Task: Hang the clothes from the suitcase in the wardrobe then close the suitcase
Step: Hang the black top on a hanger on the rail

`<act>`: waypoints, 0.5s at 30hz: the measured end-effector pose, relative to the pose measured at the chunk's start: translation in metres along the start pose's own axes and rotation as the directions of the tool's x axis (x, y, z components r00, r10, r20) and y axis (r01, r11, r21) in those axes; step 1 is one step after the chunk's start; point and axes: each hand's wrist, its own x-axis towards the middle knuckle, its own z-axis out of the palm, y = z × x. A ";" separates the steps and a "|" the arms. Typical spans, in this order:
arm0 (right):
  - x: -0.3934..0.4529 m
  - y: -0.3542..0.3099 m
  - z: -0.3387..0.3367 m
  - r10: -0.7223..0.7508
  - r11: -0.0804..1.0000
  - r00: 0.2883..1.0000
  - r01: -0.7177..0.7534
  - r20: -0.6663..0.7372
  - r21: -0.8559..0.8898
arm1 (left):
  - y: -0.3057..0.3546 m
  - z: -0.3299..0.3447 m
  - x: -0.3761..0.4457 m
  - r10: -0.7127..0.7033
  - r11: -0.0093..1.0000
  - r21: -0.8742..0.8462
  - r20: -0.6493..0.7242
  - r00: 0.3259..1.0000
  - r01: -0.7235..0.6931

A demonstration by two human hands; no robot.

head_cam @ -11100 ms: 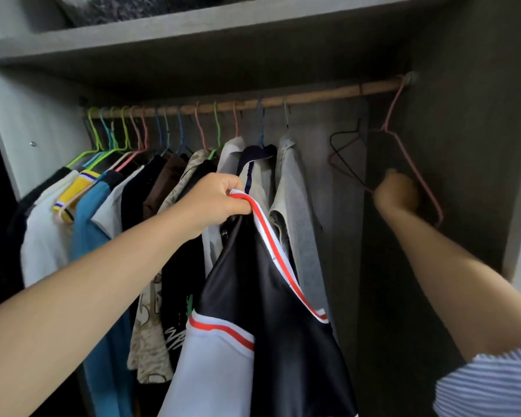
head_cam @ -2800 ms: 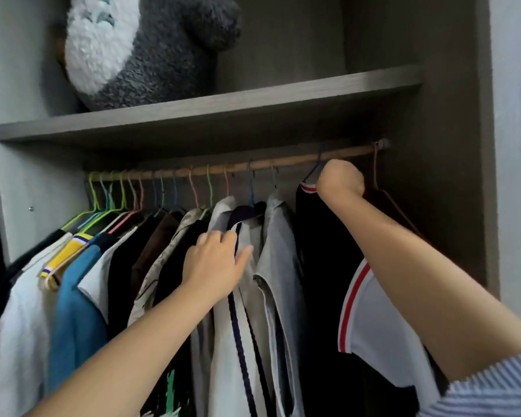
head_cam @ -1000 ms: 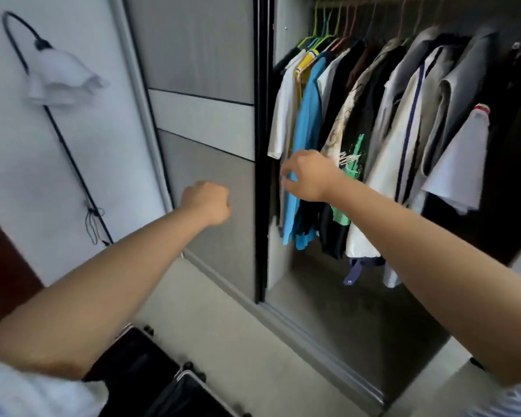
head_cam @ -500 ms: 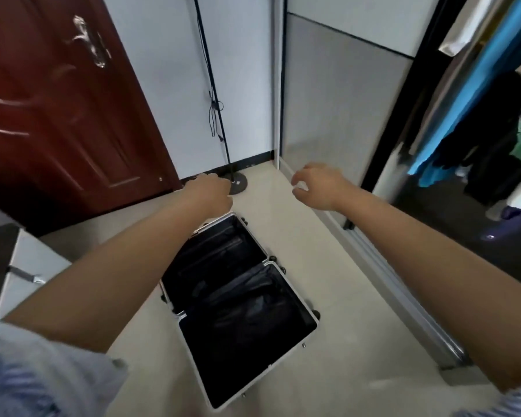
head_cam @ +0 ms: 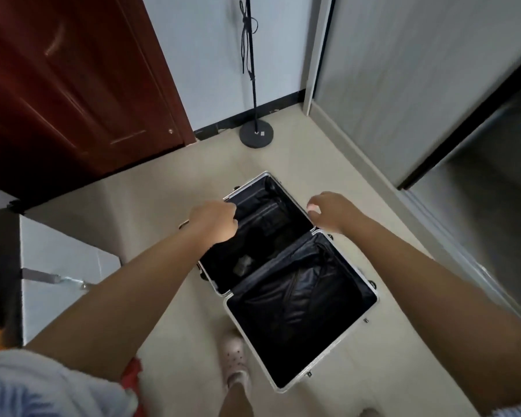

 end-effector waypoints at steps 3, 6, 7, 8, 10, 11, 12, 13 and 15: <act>0.042 -0.027 0.066 0.046 0.997 0.996 -0.051 0.082 0.063 | -0.040 0.047 0.037 0.032 0.999 -0.043 0.121 0.992 -0.027; 0.069 -0.036 0.142 0.074 0.993 0.976 -0.090 0.205 0.070 | -0.066 0.109 0.069 0.059 0.997 -0.064 0.240 0.969 -0.045; 0.071 -0.036 0.159 0.079 0.993 0.969 -0.097 0.233 0.067 | -0.070 0.124 0.074 0.050 0.996 -0.087 0.276 0.960 -0.027; 0.087 -0.033 0.187 0.095 0.992 0.955 -0.114 0.281 0.053 | -0.080 0.151 0.091 0.053 0.994 -0.107 0.316 0.947 -0.020; 0.103 -0.024 0.221 0.124 0.989 0.931 -0.142 0.344 0.030 | -0.089 0.189 0.108 0.038 0.986 -0.164 0.360 0.932 0.023; 0.115 -0.019 0.241 0.144 0.986 0.917 -0.163 0.372 0.020 | -0.094 0.213 0.119 0.029 0.981 -0.189 0.388 0.921 0.048; 0.125 -0.013 0.256 0.164 0.983 0.912 -0.183 0.377 0.013 | -0.098 0.233 0.127 0.016 0.974 -0.214 0.402 0.915 0.077; 0.135 -0.007 0.273 0.179 0.981 0.908 -0.194 0.379 -0.001 | -0.100 0.254 0.135 0.005 0.966 -0.236 0.418 0.909 0.104; 0.159 0.006 0.310 0.233 0.972 0.904 -0.231 0.360 -0.048 | -0.101 0.299 0.153 -0.035 0.948 -0.275 0.417 0.908 0.163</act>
